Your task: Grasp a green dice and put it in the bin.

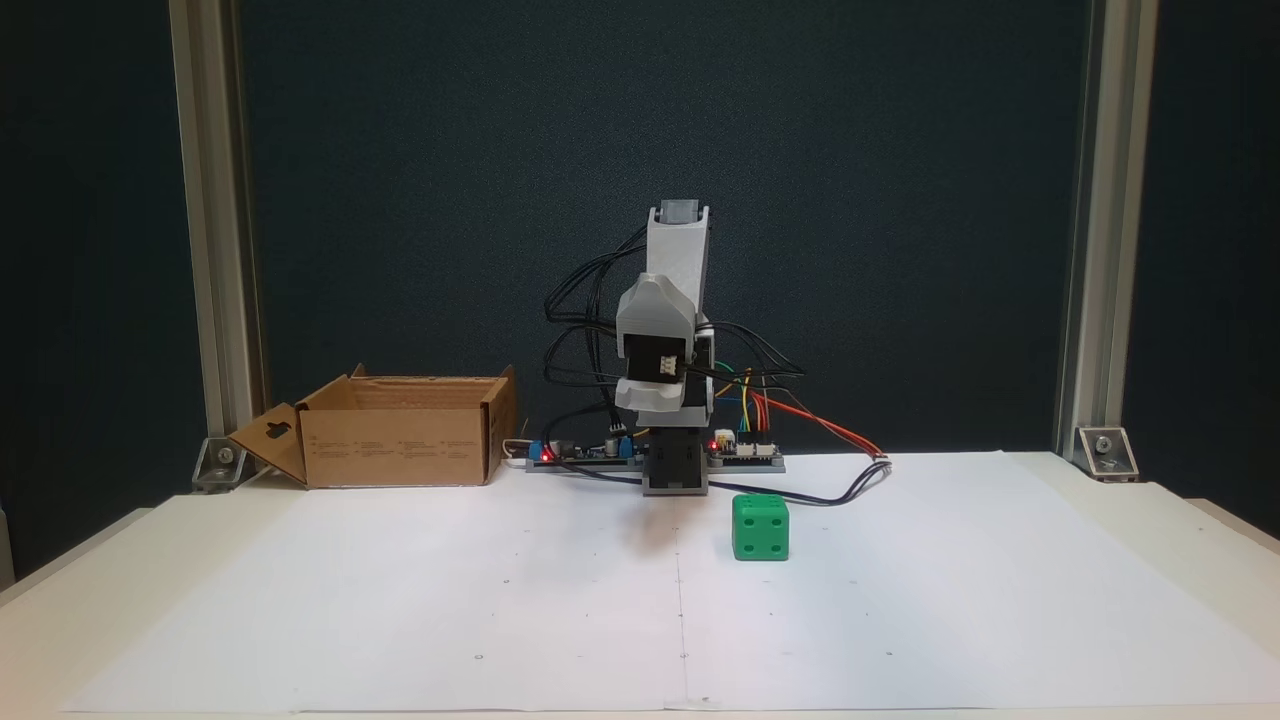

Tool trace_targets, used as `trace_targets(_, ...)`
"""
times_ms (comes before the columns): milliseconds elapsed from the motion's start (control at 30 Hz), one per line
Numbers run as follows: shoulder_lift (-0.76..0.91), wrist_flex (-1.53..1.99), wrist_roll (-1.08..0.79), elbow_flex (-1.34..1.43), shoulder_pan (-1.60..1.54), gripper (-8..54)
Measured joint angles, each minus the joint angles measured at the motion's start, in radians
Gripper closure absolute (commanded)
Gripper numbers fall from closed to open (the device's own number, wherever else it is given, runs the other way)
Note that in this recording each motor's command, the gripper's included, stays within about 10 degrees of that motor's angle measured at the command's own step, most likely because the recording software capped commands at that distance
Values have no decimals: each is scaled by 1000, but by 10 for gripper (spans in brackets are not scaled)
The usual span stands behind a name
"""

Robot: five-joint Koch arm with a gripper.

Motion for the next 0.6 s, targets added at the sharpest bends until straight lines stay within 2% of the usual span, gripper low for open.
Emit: trace_targets(600,0,18,0,-21,0,24)
